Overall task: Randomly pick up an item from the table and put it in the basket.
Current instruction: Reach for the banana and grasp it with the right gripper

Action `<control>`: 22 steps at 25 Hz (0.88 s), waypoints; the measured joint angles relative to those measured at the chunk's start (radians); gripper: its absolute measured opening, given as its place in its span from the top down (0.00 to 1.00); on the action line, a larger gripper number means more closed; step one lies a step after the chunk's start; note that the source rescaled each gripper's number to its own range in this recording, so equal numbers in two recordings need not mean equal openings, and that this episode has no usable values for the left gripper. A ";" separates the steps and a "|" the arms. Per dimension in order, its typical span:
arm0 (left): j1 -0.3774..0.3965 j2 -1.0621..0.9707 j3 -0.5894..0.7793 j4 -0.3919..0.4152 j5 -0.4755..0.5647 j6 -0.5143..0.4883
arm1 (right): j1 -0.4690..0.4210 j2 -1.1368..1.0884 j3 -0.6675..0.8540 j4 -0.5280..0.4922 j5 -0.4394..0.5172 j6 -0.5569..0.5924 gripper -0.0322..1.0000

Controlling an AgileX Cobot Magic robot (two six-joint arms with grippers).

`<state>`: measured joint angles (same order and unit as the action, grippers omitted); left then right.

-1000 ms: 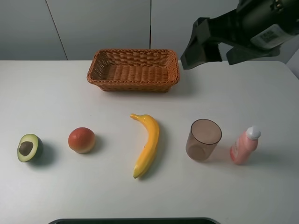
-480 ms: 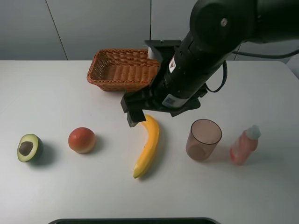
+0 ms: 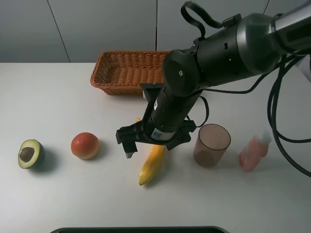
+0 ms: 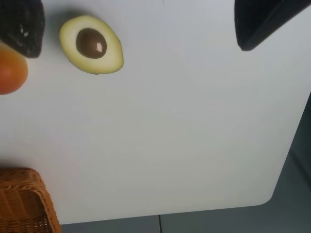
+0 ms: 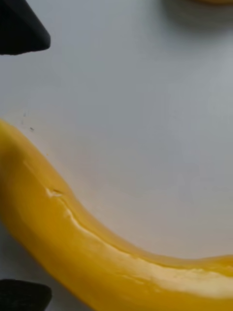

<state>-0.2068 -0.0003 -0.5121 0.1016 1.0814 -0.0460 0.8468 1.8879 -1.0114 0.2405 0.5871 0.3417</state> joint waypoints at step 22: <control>0.000 0.000 0.000 0.000 0.000 0.000 | -0.057 0.135 -0.074 0.024 -0.010 -0.005 0.00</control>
<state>-0.2068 0.0000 -0.5121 0.1016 1.0814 -0.0460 0.7897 2.0233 -1.0851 0.2650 0.5770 0.3363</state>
